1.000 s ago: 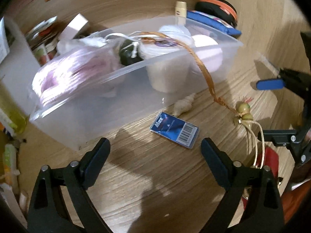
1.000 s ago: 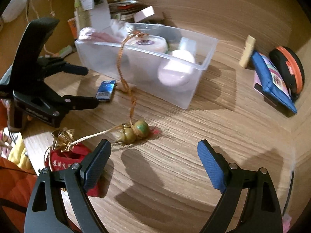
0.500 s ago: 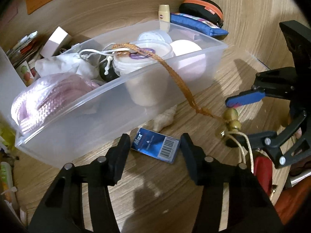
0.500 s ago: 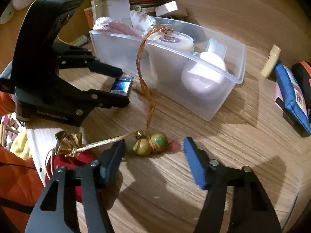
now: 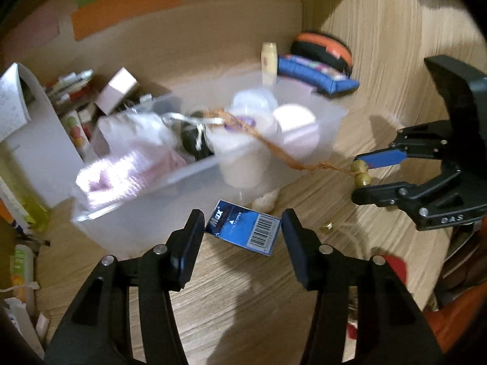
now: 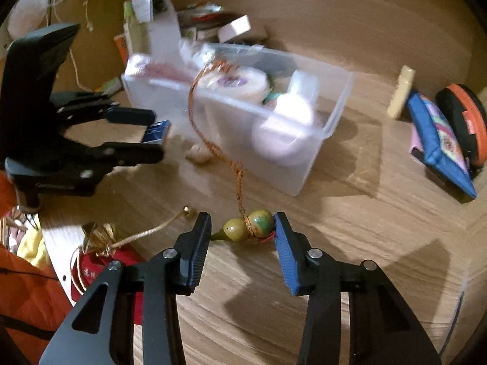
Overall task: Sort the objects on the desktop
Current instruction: 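Carry the blue card and gourd-bead charm into the clear box and open both grippers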
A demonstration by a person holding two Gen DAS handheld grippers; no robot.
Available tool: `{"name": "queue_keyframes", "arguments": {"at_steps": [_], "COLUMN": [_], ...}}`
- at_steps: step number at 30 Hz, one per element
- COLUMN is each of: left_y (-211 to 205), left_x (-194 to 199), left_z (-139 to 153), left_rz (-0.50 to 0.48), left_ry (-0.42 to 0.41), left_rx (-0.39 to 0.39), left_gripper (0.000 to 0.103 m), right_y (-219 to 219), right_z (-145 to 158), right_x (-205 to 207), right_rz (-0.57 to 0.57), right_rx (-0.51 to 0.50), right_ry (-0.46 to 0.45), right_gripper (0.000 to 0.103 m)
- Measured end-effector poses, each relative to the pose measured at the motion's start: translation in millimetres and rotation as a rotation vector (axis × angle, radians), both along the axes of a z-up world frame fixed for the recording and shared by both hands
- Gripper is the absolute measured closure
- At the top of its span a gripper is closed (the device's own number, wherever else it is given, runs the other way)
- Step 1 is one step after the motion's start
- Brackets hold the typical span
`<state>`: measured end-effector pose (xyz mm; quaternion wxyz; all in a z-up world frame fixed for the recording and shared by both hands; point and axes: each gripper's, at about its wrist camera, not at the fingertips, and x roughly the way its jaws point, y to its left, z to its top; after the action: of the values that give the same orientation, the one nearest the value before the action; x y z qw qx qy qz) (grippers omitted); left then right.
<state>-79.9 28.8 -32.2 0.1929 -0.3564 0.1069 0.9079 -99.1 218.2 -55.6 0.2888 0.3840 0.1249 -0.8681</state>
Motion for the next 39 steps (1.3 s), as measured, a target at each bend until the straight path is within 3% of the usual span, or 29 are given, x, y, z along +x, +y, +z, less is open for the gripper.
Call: {"name": "queue_keyframes", "arguments": {"at_steps": [8, 17, 33, 36, 39], "left_y": [-4, -11, -16, -15, -15], "left_x": [10, -11, -48, -49, -49], "left_z": [35, 45, 28, 27, 27], "left_rz": [-0.004, 0.028, 0.078, 0.077, 0.081], "left_ry": [0.097, 0.135, 0.135, 0.135, 0.137], "left_rx": [0.06, 0.057, 0.015, 0.011, 0.025], "left_gripper": [0.051, 0.051, 0.051, 0.047, 0.033], "right_y": [5, 6, -14, -18, -21], "right_z": [40, 62, 49, 44, 43], "right_x": [2, -19, -77, -81, -80], "right_rz": [-0.018, -0.04, -0.057, -0.054, -0.051], "right_rx": [-0.032, -0.061, -0.041, -0.03, -0.016], "right_ry": [0.114, 0.177, 0.148, 0.138, 0.144], "right_gripper": [0.064, 0.064, 0.064, 0.064, 0.064]}}
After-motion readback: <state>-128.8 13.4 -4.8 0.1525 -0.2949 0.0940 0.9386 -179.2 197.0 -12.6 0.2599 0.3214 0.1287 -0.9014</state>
